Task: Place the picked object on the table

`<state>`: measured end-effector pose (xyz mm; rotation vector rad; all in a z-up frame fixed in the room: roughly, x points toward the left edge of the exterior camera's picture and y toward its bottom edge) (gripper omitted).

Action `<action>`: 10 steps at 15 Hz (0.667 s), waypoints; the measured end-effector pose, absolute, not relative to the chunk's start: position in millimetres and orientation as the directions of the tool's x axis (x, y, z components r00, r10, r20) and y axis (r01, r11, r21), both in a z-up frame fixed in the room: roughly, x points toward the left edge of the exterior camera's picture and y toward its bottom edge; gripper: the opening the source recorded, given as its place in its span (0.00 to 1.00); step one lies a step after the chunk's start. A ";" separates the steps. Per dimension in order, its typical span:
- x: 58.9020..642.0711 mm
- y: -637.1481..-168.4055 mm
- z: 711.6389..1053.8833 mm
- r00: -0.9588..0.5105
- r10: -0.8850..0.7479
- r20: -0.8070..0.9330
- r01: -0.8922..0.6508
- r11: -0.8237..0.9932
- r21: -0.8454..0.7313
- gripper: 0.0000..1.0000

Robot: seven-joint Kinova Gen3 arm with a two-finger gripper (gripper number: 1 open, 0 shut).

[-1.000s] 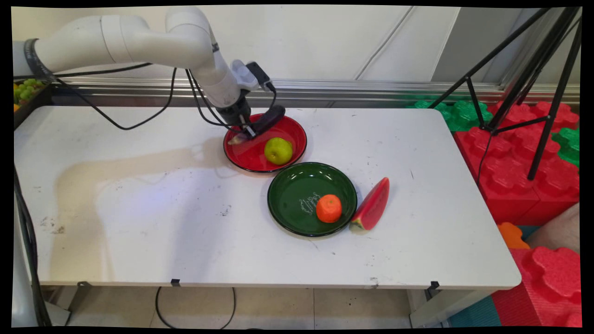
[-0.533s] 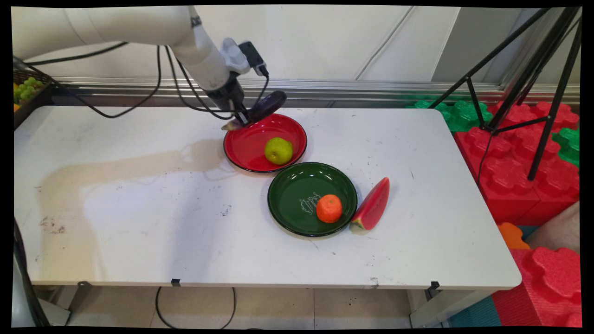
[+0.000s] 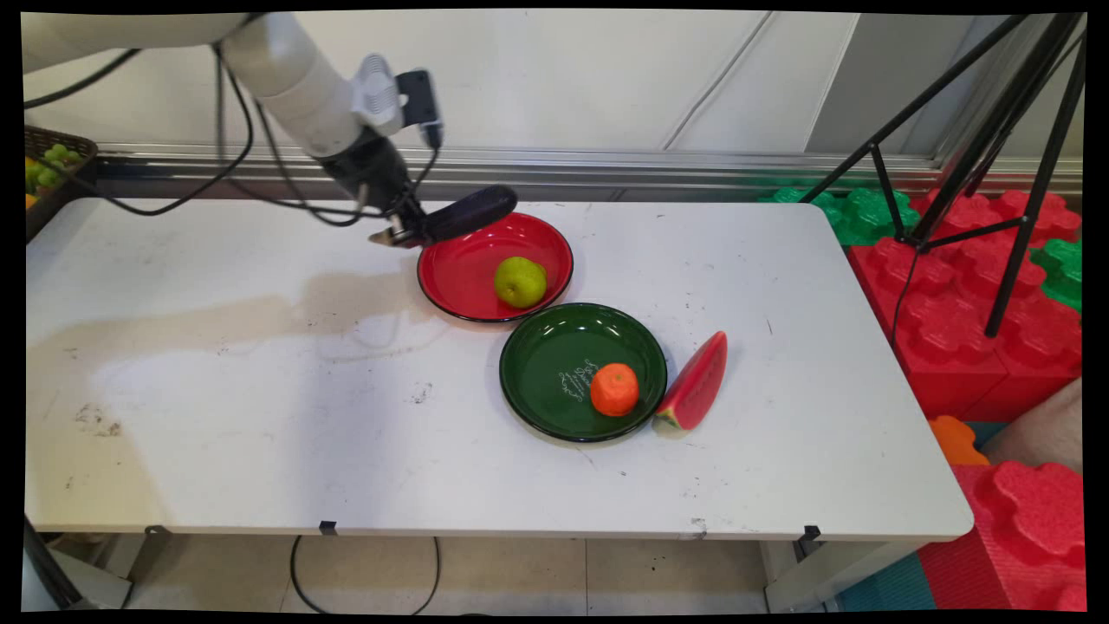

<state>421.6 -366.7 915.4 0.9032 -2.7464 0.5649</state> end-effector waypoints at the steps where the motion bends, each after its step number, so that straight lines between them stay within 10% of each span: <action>1: 425.5 -358.2 917.4 -0.813 -0.505 0.288 -0.577 0.763 -0.290 0.00; 10: 452.1 -294.1 911.0 -0.933 -0.279 0.226 -0.326 0.922 -0.210 0.00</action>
